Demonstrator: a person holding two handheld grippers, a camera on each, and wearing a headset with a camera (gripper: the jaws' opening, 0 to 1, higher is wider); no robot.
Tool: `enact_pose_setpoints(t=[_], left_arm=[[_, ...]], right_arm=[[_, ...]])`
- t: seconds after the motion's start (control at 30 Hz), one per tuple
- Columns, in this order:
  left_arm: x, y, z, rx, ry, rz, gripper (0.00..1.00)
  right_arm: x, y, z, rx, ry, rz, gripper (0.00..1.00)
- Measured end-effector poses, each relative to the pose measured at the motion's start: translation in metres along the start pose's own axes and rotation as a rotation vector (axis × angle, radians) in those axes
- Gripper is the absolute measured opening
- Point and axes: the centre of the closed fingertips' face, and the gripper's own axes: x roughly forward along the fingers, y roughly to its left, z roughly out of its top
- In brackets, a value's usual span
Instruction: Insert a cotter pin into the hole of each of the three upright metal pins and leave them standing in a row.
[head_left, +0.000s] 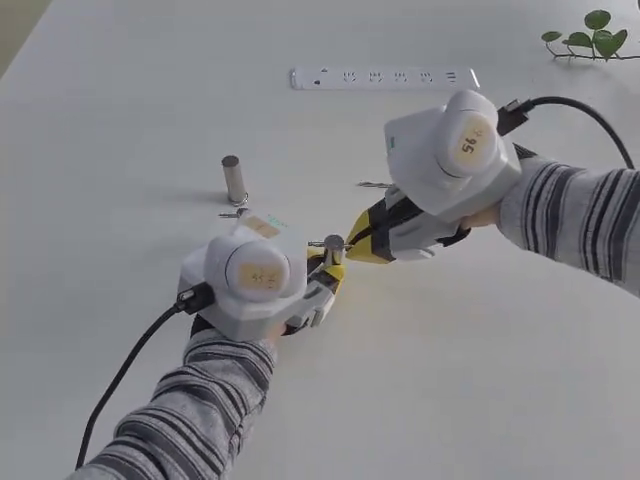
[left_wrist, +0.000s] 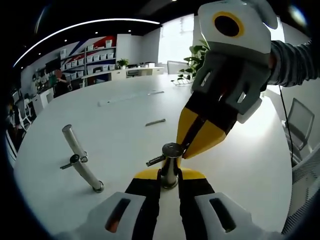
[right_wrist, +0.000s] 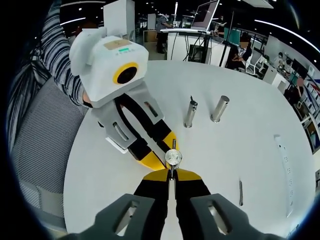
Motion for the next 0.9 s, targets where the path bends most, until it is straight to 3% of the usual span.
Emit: enact_pose_setpoints(t=[0.17, 0.5, 0.9], left_arm=[[0.0, 0.0, 0.0, 0.003, 0.0, -0.002, 0.1], [0.0, 0.0, 0.0, -0.01, -0.003, 0.015, 0.1], [-0.001, 0.0, -0.001, -0.033, -0.01, 0.036, 0.1]], right_arm=[[-0.004, -0.004, -0.002, 0.015, 0.001, -0.023, 0.07], [-0.014, 0.0, -0.007, 0.046, 0.001, -0.034, 0.03], [-0.011, -0.001, -0.003, 0.051, -0.014, -0.044, 0.0]])
